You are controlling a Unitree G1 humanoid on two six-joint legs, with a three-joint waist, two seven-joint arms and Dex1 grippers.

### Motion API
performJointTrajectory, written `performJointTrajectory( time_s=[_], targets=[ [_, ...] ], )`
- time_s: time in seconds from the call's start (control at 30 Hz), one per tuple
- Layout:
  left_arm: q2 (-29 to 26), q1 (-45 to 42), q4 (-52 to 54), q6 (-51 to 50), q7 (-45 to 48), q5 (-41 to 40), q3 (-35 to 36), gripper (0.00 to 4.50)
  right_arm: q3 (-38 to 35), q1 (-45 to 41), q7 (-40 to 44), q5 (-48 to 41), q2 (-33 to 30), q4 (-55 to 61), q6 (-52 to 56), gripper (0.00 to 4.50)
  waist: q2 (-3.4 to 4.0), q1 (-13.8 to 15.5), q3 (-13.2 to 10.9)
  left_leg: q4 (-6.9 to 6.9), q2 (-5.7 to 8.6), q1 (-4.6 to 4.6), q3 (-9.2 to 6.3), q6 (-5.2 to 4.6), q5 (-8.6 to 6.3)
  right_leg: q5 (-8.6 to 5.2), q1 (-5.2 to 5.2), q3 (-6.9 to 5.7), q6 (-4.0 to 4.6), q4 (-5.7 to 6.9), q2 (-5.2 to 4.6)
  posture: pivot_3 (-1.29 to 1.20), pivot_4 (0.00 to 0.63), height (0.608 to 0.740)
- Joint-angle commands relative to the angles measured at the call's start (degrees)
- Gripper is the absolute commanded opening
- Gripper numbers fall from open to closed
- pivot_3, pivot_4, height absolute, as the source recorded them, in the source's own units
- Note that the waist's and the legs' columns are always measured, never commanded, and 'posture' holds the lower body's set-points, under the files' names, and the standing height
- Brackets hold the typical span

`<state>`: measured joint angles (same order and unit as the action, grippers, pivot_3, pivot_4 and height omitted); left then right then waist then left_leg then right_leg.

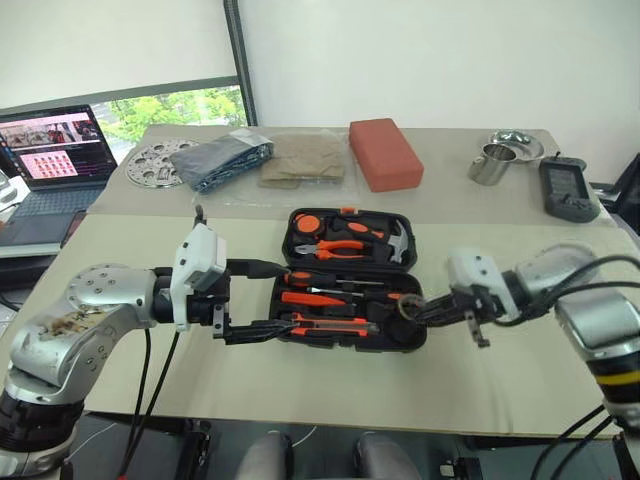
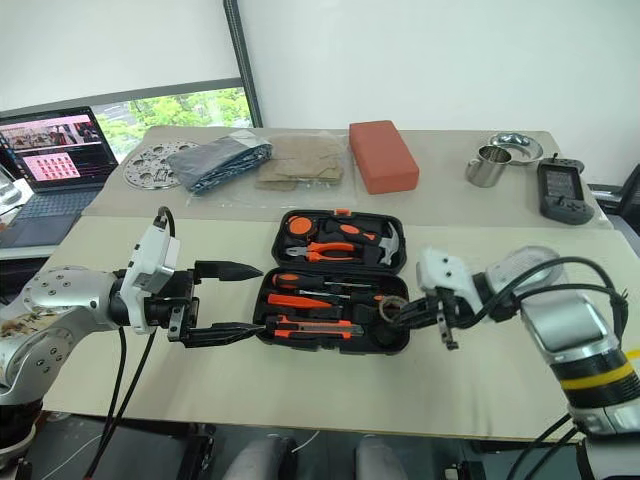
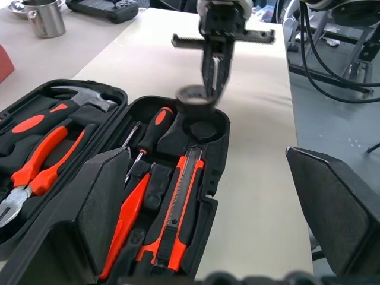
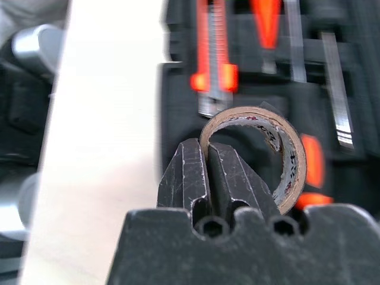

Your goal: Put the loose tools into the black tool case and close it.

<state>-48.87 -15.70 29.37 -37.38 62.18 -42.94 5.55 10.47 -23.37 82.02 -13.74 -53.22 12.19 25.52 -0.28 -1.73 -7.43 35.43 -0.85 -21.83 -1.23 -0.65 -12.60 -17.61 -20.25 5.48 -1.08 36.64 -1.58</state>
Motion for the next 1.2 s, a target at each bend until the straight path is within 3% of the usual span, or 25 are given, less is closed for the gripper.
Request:
performJointTrajectory(
  time_s=[0.03,0.13,0.57,0.77,1.0,1.2],
  targets=[
    [-0.03,-1.20,0.76,1.30,0.65,-0.67,0.52,4.50,0.27,1.22,-1.95,1.24,-1.19,3.51,-0.50,0.04,0.00,-0.03,0.00,0.01,0.00,0.00,0.01,0.00,0.00,0.00,0.00,0.00,0.00,0.00,0.00,0.00,0.150,0.740],
    [0.00,-1.48,0.36,1.48,1.07,-0.35,0.25,4.50,0.61,1.45,-3.10,2.27,-0.79,3.17,-1.99,0.04,-0.02,-0.25,-0.01,0.03,-0.01,0.01,0.01,0.01,0.01,-0.01,-0.01,0.01,0.00,0.01,0.04,0.00,0.150,0.740],
    [0.07,-1.82,-0.43,1.76,1.69,0.33,0.00,4.50,0.50,1.49,-4.32,-0.77,0.07,5.52,0.58,4.42,-0.05,-0.45,-0.03,0.04,-0.02,0.00,0.00,0.01,0.01,-0.01,-0.01,-0.01,-0.01,0.02,0.06,0.00,0.150,0.740],
    [0.91,-1.16,-1.51,2.17,0.35,0.81,0.75,4.50,-3.75,-1.47,-8.67,-3.57,2.95,1.24,2.47,4.42,-0.06,-0.58,-0.04,0.04,-0.02,0.01,0.00,0.01,0.01,-0.01,-0.01,0.01,-0.01,0.03,0.06,0.00,0.150,0.740],
    [4.57,-2.10,-12.32,5.18,-1.35,4.18,0.94,4.50,-7.69,-6.08,-18.30,-1.81,8.27,-15.08,3.60,4.42,-0.17,-0.60,-0.06,0.04,-0.01,0.10,0.00,0.01,0.01,0.00,0.03,0.00,0.01,0.06,0.08,0.00,0.150,0.740],
    [8.01,-14.09,-33.68,1.06,-3.49,5.36,0.66,4.50,-12.59,-15.48,-23.42,-5.79,13.28,-29.12,10.36,4.42,-0.16,-0.62,-0.06,0.18,0.01,-0.01,-0.03,0.01,0.01,0.01,-0.05,-0.03,0.02,0.15,0.09,0.00,0.150,0.740]
  ],
)
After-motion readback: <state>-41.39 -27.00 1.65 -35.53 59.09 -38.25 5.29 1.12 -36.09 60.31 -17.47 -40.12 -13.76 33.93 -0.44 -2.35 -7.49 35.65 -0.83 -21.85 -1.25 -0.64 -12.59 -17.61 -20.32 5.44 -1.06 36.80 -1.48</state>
